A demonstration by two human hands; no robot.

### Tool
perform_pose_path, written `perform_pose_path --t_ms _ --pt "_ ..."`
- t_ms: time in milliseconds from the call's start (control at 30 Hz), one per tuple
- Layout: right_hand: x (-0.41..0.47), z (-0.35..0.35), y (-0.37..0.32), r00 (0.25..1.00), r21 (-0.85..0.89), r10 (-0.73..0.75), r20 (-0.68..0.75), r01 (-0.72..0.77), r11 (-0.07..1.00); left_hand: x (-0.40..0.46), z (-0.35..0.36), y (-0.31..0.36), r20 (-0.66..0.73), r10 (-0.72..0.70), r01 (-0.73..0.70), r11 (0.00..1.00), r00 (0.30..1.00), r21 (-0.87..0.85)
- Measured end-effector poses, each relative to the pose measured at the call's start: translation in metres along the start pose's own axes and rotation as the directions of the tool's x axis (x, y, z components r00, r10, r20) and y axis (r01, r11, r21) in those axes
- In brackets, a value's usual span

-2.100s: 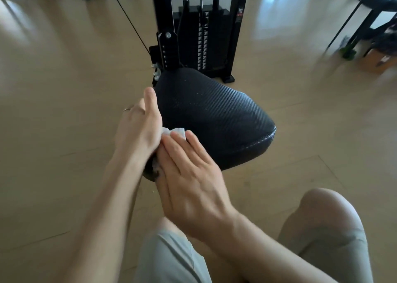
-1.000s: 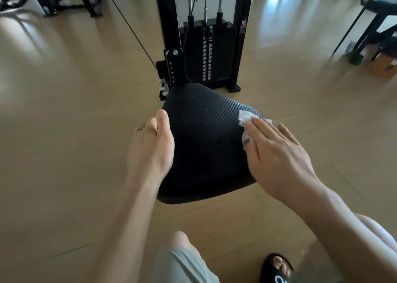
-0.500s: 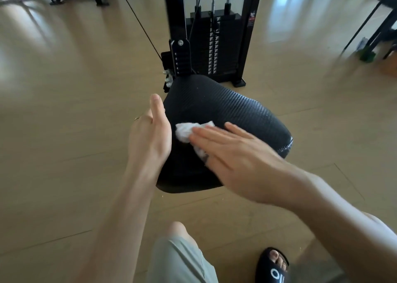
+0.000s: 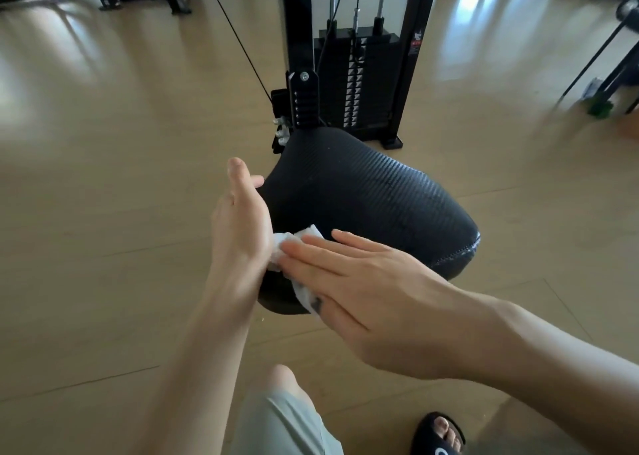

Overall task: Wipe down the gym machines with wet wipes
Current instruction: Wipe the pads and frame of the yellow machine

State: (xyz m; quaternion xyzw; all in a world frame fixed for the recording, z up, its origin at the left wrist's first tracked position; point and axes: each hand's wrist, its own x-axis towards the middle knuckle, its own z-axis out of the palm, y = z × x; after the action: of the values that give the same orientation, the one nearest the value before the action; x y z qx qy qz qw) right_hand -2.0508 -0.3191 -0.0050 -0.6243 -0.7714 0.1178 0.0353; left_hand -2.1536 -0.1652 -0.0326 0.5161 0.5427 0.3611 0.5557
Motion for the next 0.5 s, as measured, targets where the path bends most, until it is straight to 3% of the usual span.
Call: perform_pose_path --t_ms 133,267,400,500 --pt "0.052 -0.009 0.028 0.997 -0.064 0.050 0.058 -0.046 0.997 0.001 0.000 0.000 0.000 -0.020 0.020 1.000 1.000 -0.004" --pt "0.128 -0.020 0.074 0.980 0.018 0.179 0.087 -0.181 0.983 -0.001 0.001 0.003 -0.019 0.036 -0.034 0.997 0.999 0.065" --pt "0.118 -0.015 0.056 0.998 0.097 0.053 0.044 -0.057 0.994 -0.004 0.002 0.005 -0.035 0.091 -0.089 0.993 0.995 0.072" --pt "0.104 -0.008 0.032 0.993 0.106 -0.076 0.087 0.067 0.992 0.001 0.002 0.006 -0.071 0.013 -0.017 0.999 0.997 -0.050"
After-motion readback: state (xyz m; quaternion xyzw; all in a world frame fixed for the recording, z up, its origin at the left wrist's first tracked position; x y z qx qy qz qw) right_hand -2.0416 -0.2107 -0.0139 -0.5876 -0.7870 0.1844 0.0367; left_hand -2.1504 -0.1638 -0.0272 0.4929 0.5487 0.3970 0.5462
